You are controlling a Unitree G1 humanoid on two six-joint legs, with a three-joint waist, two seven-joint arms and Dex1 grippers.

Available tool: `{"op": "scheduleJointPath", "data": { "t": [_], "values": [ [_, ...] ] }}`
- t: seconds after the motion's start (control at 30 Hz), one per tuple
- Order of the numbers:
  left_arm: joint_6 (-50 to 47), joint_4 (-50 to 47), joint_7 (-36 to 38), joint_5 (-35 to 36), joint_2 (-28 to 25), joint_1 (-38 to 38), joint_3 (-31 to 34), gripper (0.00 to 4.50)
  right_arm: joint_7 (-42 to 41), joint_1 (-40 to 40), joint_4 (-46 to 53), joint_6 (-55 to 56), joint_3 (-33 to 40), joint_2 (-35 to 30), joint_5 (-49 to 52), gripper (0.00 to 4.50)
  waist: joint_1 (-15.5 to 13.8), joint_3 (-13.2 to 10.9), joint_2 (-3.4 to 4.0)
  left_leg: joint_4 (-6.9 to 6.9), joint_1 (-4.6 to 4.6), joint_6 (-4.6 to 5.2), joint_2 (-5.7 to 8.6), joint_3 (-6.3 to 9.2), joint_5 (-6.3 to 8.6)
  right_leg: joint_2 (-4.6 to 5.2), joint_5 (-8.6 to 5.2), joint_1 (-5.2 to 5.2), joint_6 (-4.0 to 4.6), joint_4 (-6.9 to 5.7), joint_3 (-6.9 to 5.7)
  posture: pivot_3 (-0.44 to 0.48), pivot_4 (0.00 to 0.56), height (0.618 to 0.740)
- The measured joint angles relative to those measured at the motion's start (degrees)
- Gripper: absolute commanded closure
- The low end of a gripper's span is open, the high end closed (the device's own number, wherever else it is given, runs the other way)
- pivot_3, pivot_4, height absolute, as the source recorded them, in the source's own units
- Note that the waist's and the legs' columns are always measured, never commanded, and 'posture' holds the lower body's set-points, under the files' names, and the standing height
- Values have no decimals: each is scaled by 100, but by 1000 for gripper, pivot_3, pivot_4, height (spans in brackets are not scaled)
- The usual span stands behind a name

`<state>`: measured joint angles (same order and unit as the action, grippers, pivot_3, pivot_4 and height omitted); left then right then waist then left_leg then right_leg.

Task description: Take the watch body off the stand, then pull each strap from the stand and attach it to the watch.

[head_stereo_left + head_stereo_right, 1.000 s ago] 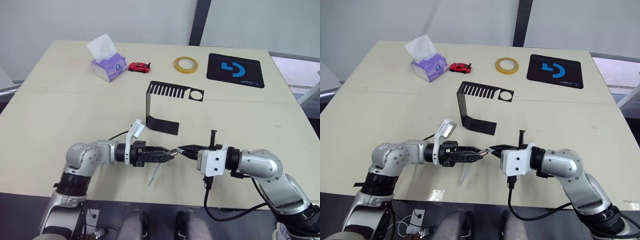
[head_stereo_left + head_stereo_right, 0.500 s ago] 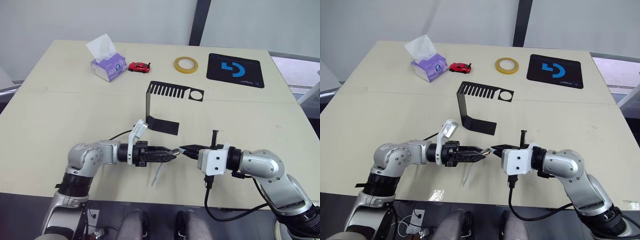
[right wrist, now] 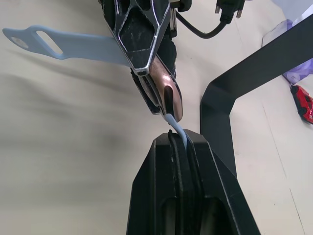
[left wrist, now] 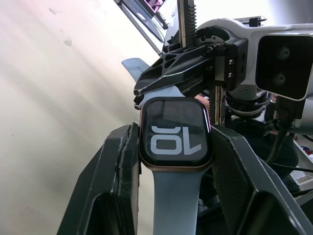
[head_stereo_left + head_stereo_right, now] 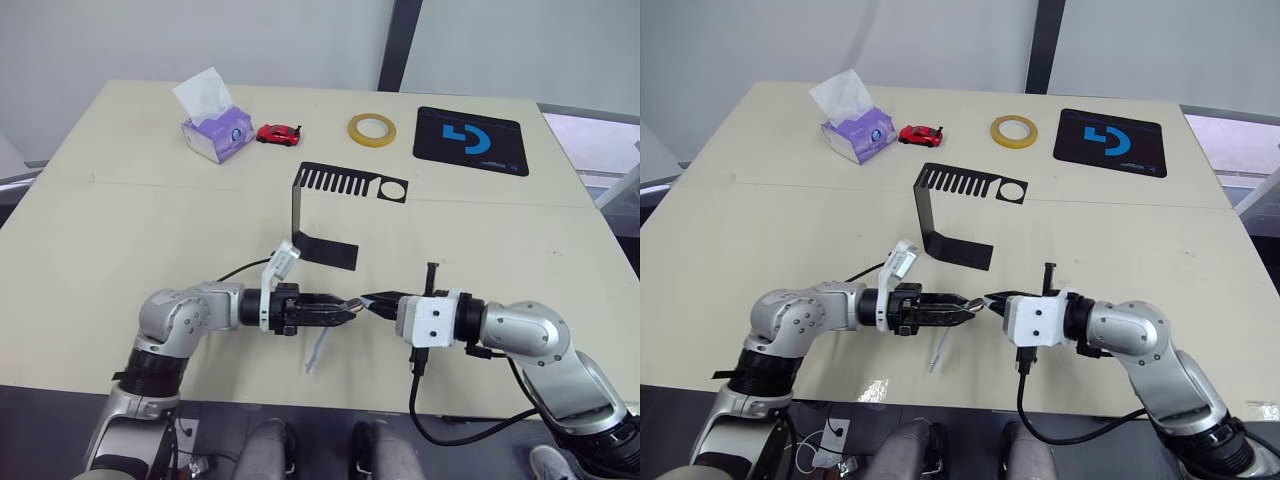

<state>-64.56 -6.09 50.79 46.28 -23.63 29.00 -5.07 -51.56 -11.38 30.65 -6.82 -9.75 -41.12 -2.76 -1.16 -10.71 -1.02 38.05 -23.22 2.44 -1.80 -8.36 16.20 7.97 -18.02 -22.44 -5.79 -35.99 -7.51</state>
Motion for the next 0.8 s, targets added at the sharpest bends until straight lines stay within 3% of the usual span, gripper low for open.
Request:
{"op": "scheduleJointPath", "data": {
  "t": [0.8],
  "values": [
    [37,-64,-158,-1,40,-43,-8,2808,0,-18,120,-383,-103,58,-12,4500,0,0,0,0,0,0,0,0,0,0,0,0,0,0,0,0,150,740]
  ]
}}
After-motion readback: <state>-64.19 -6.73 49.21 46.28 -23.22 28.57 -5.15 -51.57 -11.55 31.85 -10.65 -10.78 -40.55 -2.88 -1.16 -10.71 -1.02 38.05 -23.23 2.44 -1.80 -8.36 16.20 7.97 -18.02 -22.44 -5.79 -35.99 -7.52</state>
